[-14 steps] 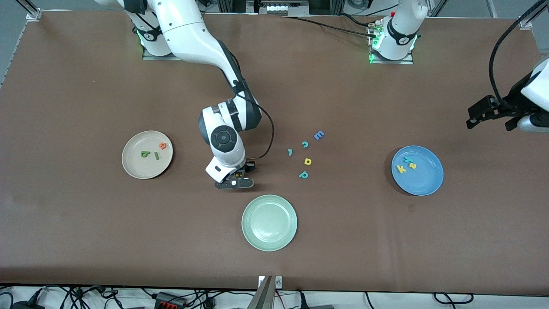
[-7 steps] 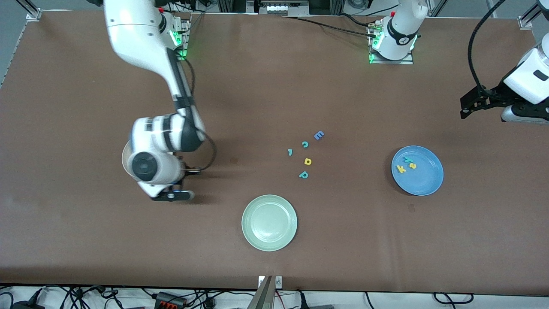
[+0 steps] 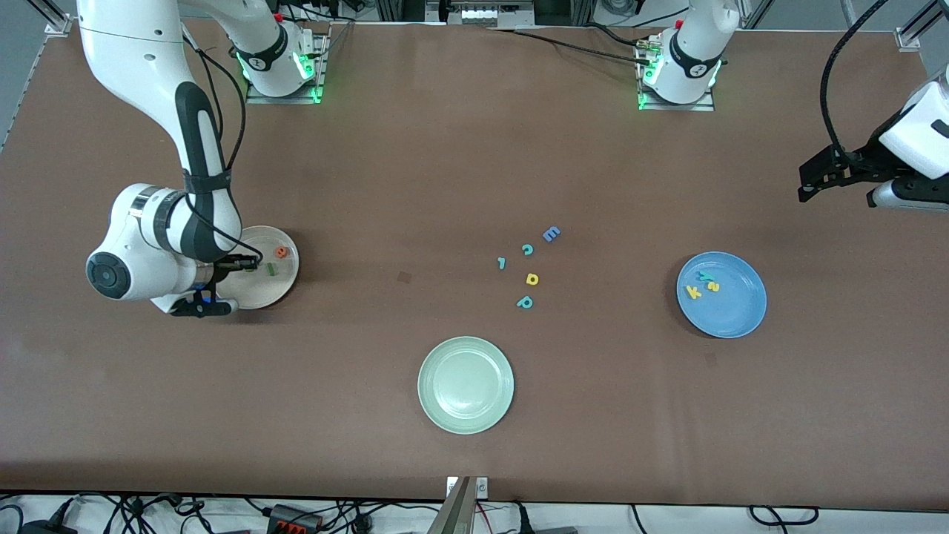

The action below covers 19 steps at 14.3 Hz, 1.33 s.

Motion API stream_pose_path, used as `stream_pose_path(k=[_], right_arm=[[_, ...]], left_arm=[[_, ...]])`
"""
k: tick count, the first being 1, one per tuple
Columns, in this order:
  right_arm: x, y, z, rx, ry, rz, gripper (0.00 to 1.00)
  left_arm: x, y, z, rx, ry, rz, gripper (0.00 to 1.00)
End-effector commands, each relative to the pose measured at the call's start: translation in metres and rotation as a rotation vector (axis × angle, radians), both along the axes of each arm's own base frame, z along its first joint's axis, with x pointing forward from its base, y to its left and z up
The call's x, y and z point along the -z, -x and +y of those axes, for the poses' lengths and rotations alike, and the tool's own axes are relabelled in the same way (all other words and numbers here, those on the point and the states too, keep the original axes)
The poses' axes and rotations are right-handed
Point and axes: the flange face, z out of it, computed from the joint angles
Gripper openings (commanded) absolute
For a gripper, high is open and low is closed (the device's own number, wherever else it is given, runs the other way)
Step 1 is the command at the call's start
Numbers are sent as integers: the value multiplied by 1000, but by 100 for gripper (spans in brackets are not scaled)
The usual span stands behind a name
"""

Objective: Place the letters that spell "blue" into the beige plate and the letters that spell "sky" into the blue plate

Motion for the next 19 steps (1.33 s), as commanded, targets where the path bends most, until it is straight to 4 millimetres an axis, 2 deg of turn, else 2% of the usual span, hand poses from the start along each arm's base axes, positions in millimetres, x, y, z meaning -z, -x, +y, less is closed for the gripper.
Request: stream_pose_path(k=[1, 2, 3, 4, 5, 6, 8, 11, 13, 14, 17, 19], right_arm=[[4, 22, 3, -1, -37, 16, 21], [5, 23, 1, 0, -37, 17, 23], [7, 23, -1, 4, -36, 16, 35], [8, 22, 3, -1, -33, 15, 85], [5, 21, 4, 0, -34, 14, 100], [-3, 17, 5, 10, -36, 4, 100], [-42, 4, 8, 17, -54, -54, 100], [-121, -22, 13, 58, -66, -108, 100], [-182, -41, 10, 106, -51, -124, 100], [-202, -46, 12, 109, -48, -133, 100], [-247, -54, 19, 111, -31, -176, 100], [-266, -57, 18, 104, -25, -210, 100]], left_arm=[[-8, 2, -2, 13, 15, 1, 100], [-8, 2, -2, 16, 15, -1, 100], [-8, 2, -2, 13, 15, -1, 100], [-8, 2, -2, 13, 15, -1, 100], [-9, 2, -2, 14, 14, -2, 100], [-11, 2, -2, 16, 14, -7, 100], [-12, 2, -2, 19, 14, -7, 100], [-12, 2, -4, 22, 14, -5, 100], [-12, 2, -4, 22, 15, -7, 100], [-12, 2, -4, 22, 15, -5, 100], [-10, 7, -6, 23, 13, 27, 100], [-11, 6, -7, 23, 14, 25, 100]])
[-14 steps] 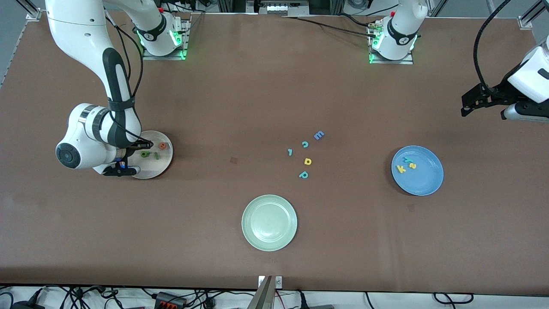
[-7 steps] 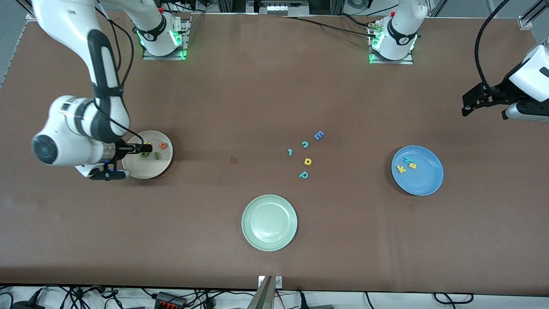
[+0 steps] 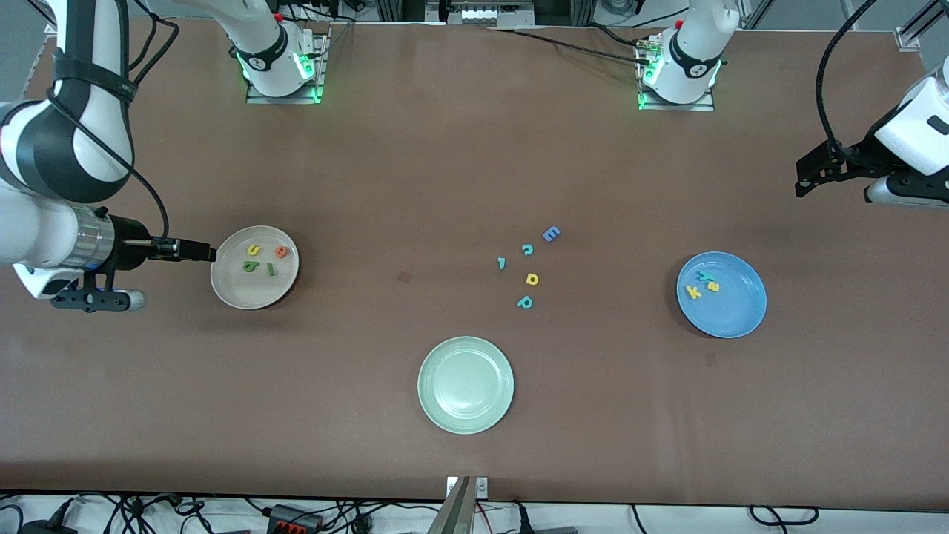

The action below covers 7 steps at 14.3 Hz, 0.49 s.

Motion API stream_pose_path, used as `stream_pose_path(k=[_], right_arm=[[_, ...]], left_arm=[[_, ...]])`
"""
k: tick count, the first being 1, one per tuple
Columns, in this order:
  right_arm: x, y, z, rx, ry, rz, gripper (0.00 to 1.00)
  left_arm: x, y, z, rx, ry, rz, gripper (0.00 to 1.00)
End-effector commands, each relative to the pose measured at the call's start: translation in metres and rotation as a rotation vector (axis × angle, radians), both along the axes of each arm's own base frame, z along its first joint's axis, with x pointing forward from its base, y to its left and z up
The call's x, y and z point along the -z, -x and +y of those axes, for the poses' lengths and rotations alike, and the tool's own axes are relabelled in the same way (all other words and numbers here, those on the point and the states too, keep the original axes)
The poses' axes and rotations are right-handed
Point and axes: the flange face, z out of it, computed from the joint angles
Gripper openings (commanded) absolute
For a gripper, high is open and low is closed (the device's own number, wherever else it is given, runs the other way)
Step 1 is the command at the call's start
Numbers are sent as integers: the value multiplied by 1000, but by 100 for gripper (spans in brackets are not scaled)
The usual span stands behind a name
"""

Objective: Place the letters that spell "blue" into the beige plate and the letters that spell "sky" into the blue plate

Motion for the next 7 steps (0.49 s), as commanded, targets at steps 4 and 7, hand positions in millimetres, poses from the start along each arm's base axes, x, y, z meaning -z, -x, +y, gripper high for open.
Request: stream_pose_path(k=[4, 7], right_arm=[[-48, -13, -7, 12, 49, -75, 100], [-83, -9, 1, -35, 134, -134, 100]], left_arm=[[-9, 3, -3, 20, 14, 6, 100], [-9, 3, -3, 16, 15, 6, 100]])
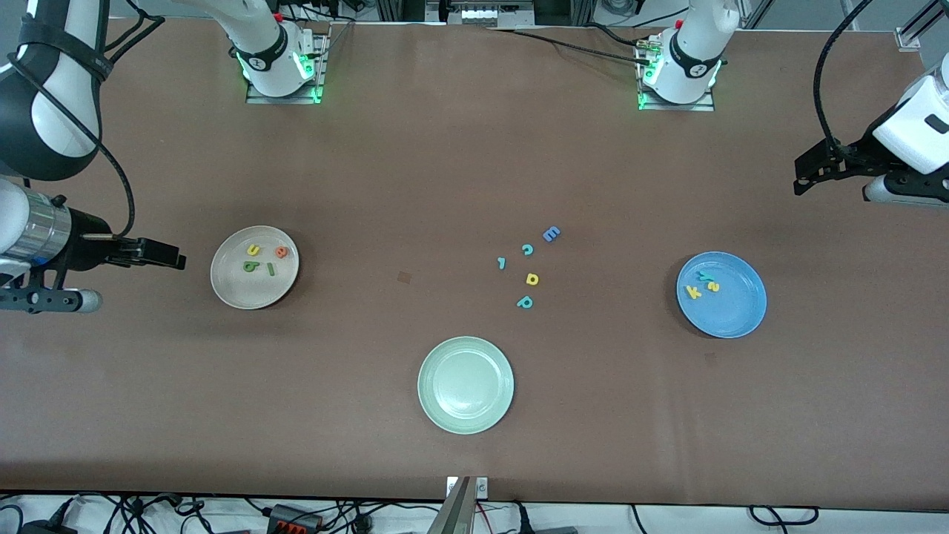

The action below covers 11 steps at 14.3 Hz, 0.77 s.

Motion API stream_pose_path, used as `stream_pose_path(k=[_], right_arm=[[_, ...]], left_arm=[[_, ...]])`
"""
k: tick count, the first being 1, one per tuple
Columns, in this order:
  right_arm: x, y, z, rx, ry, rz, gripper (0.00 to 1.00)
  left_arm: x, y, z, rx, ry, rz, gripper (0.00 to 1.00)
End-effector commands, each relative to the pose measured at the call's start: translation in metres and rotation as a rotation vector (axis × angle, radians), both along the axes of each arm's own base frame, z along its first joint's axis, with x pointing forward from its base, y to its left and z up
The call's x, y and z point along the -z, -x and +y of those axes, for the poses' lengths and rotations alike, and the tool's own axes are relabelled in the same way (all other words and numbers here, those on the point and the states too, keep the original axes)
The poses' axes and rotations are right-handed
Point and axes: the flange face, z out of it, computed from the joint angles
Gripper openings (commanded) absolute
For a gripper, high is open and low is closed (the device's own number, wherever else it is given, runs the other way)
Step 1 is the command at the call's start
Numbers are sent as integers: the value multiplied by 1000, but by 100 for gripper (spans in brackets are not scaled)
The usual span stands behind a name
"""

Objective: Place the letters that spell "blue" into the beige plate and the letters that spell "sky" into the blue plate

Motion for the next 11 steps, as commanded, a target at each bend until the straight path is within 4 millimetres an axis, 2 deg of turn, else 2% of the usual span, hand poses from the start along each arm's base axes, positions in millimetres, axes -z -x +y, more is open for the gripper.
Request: stream_pose_path(k=[1, 3, 7, 8, 11], right_arm=[[-32, 5, 0, 15, 34, -33, 100], [-48, 12, -10, -11, 49, -59, 100], [-69, 27, -69, 57, 48, -94, 100], [-75, 33, -75, 62, 33, -101, 100], [-76, 44, -66, 34, 50, -89, 100]], left_arm=[[-8, 3, -2, 13, 15, 2, 100], [-9, 3, -2, 13, 14, 2, 100], [-8, 3, 3, 4, 15, 4, 100], [-8, 3, 3, 4, 15, 4, 100], [-8, 3, 2, 5, 15, 4, 100]])
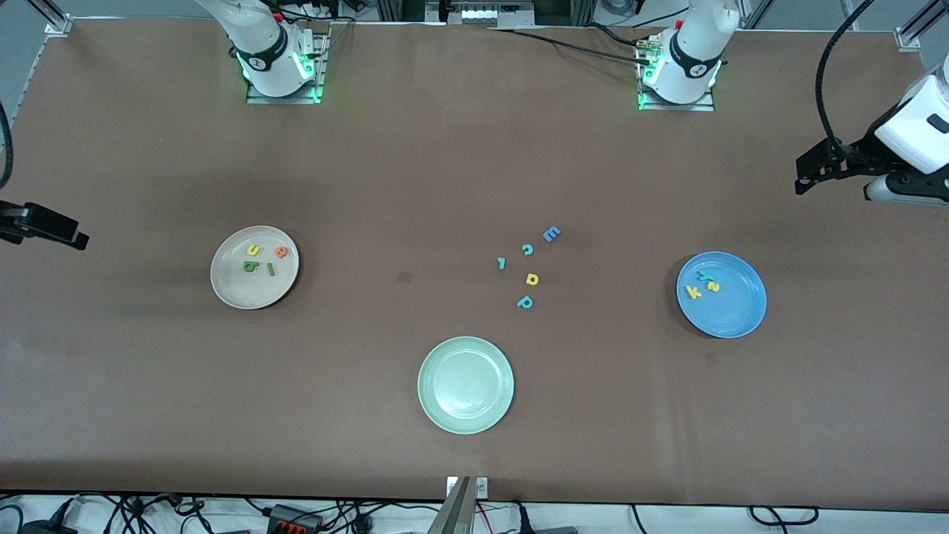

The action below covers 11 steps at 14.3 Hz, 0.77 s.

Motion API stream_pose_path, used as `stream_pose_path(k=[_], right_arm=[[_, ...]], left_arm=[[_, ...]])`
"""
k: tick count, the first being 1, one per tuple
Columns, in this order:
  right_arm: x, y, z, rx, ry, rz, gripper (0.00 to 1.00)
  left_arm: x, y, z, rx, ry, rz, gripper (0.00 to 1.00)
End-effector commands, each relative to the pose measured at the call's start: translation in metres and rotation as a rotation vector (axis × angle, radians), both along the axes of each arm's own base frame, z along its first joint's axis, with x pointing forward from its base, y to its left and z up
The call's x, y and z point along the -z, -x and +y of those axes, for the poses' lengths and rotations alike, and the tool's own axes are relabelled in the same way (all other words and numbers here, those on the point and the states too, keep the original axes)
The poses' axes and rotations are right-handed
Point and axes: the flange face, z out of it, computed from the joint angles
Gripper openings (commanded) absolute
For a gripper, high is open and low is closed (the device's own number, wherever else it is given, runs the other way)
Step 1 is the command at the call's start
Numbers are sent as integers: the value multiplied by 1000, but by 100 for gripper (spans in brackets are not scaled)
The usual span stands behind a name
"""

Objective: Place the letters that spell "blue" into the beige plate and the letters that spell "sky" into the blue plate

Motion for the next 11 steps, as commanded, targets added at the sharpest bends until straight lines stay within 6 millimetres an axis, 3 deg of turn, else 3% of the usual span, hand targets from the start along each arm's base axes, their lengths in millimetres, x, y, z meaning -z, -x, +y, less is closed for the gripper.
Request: stream_pose_path(k=[1, 6, 11], right_arm=[[-3, 13, 17, -50, 27, 8, 100], [-2, 20, 13, -57, 31, 8, 100], [11, 57, 15, -63, 34, -10, 100]], left_arm=[[-8, 2, 1, 7, 15, 1, 100], [-8, 2, 2, 5, 16, 1, 100], [-8, 2, 2, 5, 16, 1, 100]])
